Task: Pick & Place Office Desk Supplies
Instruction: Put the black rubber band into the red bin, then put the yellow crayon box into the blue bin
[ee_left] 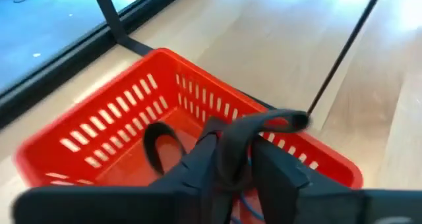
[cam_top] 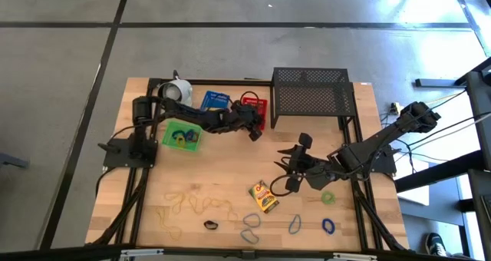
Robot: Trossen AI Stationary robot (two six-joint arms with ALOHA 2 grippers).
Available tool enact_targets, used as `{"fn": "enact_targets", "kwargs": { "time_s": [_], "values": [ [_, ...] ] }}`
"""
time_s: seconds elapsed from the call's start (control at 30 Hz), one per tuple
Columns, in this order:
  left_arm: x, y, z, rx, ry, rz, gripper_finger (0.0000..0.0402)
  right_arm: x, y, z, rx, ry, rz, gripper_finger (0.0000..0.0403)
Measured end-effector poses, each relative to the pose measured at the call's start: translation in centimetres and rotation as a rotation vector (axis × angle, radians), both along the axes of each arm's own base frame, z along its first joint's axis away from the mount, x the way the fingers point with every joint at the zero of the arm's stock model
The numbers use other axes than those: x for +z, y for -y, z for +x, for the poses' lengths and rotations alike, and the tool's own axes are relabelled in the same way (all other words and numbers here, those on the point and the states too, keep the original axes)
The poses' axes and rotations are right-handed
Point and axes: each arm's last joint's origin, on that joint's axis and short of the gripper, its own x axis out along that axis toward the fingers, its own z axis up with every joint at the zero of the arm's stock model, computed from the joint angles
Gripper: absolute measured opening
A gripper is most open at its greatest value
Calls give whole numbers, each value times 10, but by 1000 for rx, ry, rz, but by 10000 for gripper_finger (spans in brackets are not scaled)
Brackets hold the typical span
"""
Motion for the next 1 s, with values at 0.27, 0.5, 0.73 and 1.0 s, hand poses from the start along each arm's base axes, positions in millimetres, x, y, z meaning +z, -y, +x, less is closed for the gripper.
{"fn": "enact_targets", "kwargs": {
  "time_s": [0.27, 0.5, 0.73, 1.0],
  "values": [
    [34, 3, -13, 6, -28, 53, 154, 0, 0, 0, 12, -9, 7, 177],
    [64, 22, -25, -151, 5, -78, 158, -6, -5, 2, 113, -65, 101, 177],
    [88, 62, -43, -325, -37, -186, 135, -28, -18, 11, 343, -236, 131, 178],
    [95, 125, -49, -472, -57, -201, 116, -88, -39, 26, 570, -529, 198, 178]
  ]
}}
